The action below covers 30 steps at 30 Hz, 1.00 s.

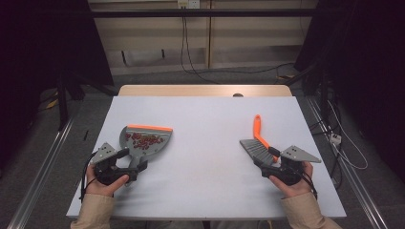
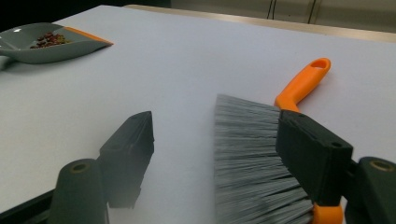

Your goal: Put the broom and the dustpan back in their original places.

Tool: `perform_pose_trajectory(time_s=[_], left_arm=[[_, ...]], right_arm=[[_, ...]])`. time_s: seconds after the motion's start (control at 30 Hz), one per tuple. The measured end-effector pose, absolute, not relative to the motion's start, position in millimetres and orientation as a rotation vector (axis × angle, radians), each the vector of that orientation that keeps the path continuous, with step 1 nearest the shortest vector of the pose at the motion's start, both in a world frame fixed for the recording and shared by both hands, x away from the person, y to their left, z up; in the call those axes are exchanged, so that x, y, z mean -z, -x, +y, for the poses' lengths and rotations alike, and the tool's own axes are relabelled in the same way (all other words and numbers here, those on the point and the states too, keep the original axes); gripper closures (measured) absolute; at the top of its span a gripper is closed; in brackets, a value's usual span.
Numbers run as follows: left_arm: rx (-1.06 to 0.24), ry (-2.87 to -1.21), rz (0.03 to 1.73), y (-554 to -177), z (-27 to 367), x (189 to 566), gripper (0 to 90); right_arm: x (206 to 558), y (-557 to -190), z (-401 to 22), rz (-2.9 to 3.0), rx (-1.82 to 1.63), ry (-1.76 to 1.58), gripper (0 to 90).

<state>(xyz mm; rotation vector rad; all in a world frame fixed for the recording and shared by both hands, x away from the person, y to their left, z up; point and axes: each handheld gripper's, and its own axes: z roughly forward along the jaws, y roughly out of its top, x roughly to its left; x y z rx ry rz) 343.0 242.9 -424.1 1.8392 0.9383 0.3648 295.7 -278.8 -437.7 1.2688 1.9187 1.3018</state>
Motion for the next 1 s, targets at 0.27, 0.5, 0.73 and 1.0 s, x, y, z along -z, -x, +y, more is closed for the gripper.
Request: perform_pose_trajectory(time_s=[0.27, 0.5, 0.73, 1.0], left_arm=[[-0.341, -1.825, 0.912, -340, 247, 425, 8.5], [-0.328, -1.822, 0.9, -338, 251, 427, 8.3], [-0.33, -1.821, 0.89, -336, 255, 428, 8.1], [-0.321, -1.84, 0.886, -331, 258, 432, 7.4]], right_arm=[[439, -290, -283, 1.943, -1.293, -1.249, 27.9], [440, -285, -287, 1.961, -1.294, -1.228, 28.1], [441, -280, -291, 1.974, -1.295, -1.217, 28.1], [443, -274, -298, 1.988, -1.295, -1.22, 27.8]])
